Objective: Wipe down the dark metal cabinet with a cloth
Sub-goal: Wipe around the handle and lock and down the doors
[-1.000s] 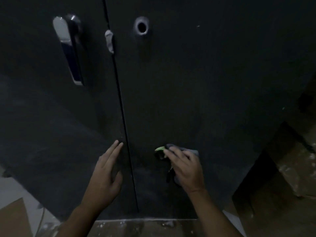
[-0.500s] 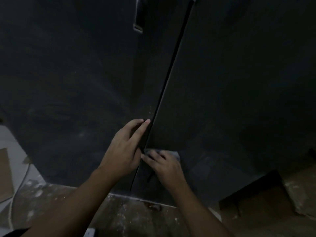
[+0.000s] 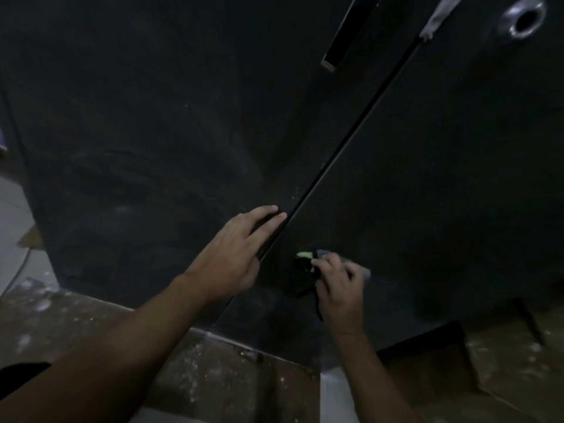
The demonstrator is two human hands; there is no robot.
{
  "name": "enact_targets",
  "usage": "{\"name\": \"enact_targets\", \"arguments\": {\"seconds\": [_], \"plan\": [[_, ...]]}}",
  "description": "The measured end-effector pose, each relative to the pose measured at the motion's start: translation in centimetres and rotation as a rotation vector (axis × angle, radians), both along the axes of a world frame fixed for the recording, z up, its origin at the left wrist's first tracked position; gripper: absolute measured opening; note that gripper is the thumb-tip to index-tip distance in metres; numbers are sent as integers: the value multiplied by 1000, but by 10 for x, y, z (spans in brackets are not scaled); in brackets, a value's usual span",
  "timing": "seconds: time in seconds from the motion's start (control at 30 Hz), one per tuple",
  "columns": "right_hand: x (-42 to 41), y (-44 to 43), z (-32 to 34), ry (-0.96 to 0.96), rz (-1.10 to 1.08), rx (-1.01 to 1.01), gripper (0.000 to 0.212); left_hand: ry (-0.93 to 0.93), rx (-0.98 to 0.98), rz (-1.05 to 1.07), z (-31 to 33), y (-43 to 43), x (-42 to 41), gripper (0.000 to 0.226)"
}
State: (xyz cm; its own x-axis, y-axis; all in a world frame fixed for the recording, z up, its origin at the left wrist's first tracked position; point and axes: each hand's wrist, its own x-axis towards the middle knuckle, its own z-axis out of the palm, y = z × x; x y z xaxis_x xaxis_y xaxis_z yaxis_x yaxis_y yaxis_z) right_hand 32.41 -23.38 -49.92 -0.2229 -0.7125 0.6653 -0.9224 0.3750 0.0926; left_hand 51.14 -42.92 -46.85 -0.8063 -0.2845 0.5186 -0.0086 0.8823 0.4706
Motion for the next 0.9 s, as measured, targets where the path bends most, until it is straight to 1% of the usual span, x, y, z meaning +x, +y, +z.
{"name": "enact_targets", "arguments": {"seconds": [0.07, 0.13, 0.2, 0.27, 0.33, 0.43, 0.5, 0.53, 0.57, 0.63, 0.7, 0.73, 0.77, 0.8, 0.83, 0.9], "plan": [[0, 12, -28, -6, -18, 130, 30, -34, -2, -11, -3, 0, 2, 84], [-8, 25, -38, -27, -42, 140, 29, -42, 8, -6, -3, 0, 4, 86], [-20, 36, -28, -68, -98, 5, 34, -38, 44, 3, -3, 2, 4, 86], [-36, 51, -10, -143, -229, -219, 41, -21, 82, 22, -4, 9, 0, 86], [-53, 67, 7, -187, -320, -429, 36, -19, 121, 57, -7, 23, -8, 87], [-64, 78, 14, -321, -382, -682, 38, -34, 146, 74, -10, 47, -23, 93], [-60, 71, 12, -429, -389, -792, 40, -35, 135, 55, -12, 61, -34, 98], [-56, 66, 9, -444, -366, -798, 39, -29, 121, 49, -13, 67, -39, 99], [-51, 61, 5, -414, -318, -742, 37, -19, 111, 49, -14, 73, -45, 99], [-39, 54, -6, -339, -186, -511, 36, 8, 109, 82, -16, 83, -55, 97], [-33, 53, -18, -303, -66, -217, 37, 10, 112, 147, -17, 93, -65, 95], [-34, 56, -25, -272, -24, -100, 37, 5, 121, 180, -17, 98, -70, 95], [-39, 60, -30, -249, 5, -38, 36, 2, 127, 210, -16, 104, -74, 95], [-44, 66, -32, -256, 7, -41, 35, 0, 127, 235, -15, 109, -77, 95], [-52, 74, -32, -276, -23, -93, 34, -3, 120, 248, -14, 114, -81, 95], [-66, 93, -29, -284, -168, -270, 32, -9, 74, 225, -12, 121, -86, 96]]}}
